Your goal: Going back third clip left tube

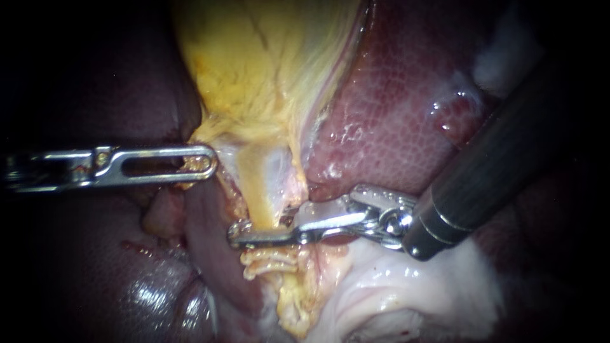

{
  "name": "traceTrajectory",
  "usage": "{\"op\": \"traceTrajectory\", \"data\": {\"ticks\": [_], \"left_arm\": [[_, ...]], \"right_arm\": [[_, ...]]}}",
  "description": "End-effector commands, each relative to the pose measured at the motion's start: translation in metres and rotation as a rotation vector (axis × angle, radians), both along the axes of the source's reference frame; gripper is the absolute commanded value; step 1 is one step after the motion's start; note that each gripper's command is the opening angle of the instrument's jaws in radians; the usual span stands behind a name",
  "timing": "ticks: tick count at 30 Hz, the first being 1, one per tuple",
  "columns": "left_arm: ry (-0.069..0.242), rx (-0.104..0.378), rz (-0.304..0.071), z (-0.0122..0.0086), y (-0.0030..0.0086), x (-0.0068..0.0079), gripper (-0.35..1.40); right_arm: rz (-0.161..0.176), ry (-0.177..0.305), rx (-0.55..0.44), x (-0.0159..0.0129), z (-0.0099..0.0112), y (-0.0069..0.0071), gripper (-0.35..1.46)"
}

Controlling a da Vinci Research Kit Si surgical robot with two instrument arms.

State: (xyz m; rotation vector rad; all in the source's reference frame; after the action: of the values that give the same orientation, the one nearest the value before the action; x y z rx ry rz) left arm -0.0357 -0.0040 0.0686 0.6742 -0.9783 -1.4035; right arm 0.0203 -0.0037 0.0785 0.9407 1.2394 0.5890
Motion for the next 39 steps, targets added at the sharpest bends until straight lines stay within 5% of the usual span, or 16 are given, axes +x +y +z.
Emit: {"op": "traceTrajectory", "data": {"ticks": [1,9,13,14,20,29,39], "left_arm": [[0.001,0.000,0.000,0.0000,0.0000,0.0000,-0.35],[0.001,0.000,0.000,0.0000,-0.0001,0.0000,-0.35],[0.001,0.000,0.000,0.0000,-0.0001,0.0000,-0.35],[0.001,0.000,0.000,0.0000,-0.0001,0.0000,-0.35],[0.001,0.000,0.000,-0.0001,-0.0001,0.0001,-0.35],[0.001,0.000,0.000,-0.0001,-0.0001,0.0001,-0.35],[0.000,0.000,0.002,0.0001,0.0000,0.0003,-0.35]], "right_arm": [[0.000,0.001,0.001,0.0000,-0.0001,0.0001,-0.35],[0.011,0.013,0.012,0.0000,-0.0003,0.0003,-0.35],[0.117,-0.016,-0.054,0.0011,0.0003,0.0010,0.57],[0.111,-0.012,-0.057,0.0011,0.0005,0.0010,0.60],[0.124,-0.019,-0.096,-0.0004,0.0015,0.0018,0.60],[0.099,0.001,-0.101,-0.0037,0.0012,0.0018,0.60],[0.062,0.050,-0.177,-0.0122,-0.0057,0.0041,0.60]]}}
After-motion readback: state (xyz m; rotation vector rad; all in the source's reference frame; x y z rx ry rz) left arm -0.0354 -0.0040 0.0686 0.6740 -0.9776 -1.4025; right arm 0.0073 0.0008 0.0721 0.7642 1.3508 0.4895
